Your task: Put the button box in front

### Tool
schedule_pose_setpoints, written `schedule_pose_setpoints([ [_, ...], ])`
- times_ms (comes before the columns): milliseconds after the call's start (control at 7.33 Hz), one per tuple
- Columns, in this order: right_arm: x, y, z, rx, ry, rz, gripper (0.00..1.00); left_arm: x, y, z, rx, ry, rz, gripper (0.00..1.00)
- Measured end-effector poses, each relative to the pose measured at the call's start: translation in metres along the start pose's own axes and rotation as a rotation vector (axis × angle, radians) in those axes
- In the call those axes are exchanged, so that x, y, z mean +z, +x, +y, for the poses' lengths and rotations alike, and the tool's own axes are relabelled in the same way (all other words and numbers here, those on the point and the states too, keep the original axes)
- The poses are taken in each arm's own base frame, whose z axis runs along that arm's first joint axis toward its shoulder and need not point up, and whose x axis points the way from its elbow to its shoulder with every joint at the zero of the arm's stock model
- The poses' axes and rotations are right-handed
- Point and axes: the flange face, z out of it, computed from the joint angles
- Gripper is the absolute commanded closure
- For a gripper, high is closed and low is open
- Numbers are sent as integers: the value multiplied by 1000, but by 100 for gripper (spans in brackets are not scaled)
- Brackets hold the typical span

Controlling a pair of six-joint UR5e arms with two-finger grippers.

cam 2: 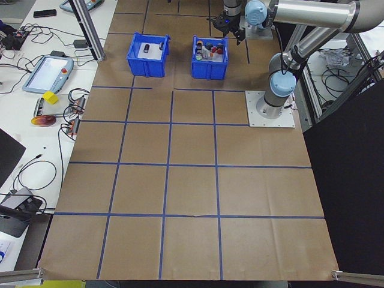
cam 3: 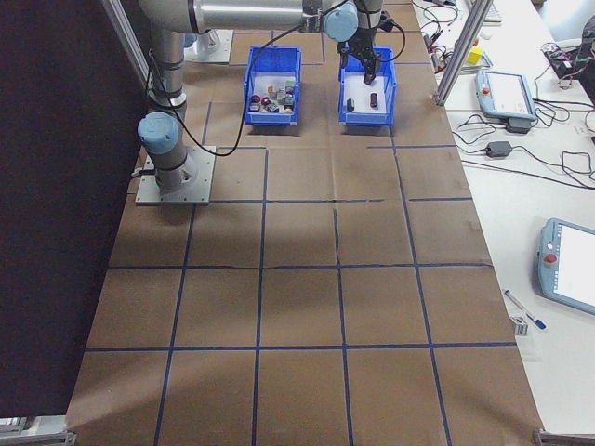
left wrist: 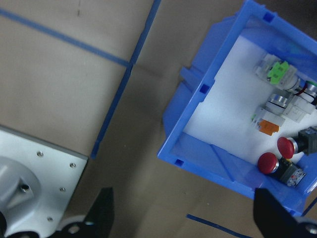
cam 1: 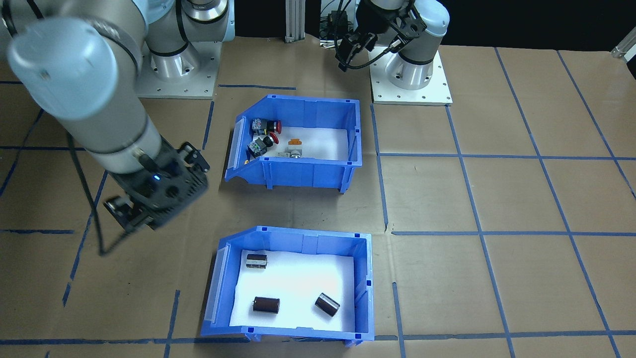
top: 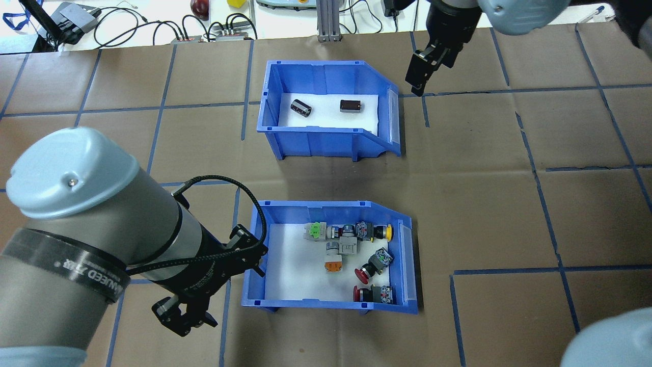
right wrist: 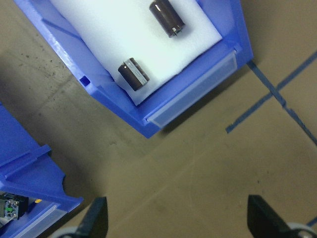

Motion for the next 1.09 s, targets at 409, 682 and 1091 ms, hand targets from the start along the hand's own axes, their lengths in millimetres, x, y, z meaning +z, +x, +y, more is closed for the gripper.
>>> schedule_pose_setpoints([
  [409,22,-44,-82,-319,-3,2,0,34,7,40,-386,32,53,2],
  [682,47,-87,-121,-492,-11,1,0,73,9,58,-500,69,99,2],
  [1091,88,-130,-152,-623,-34,-19,0,114,33,62,-520,158,111,1],
])
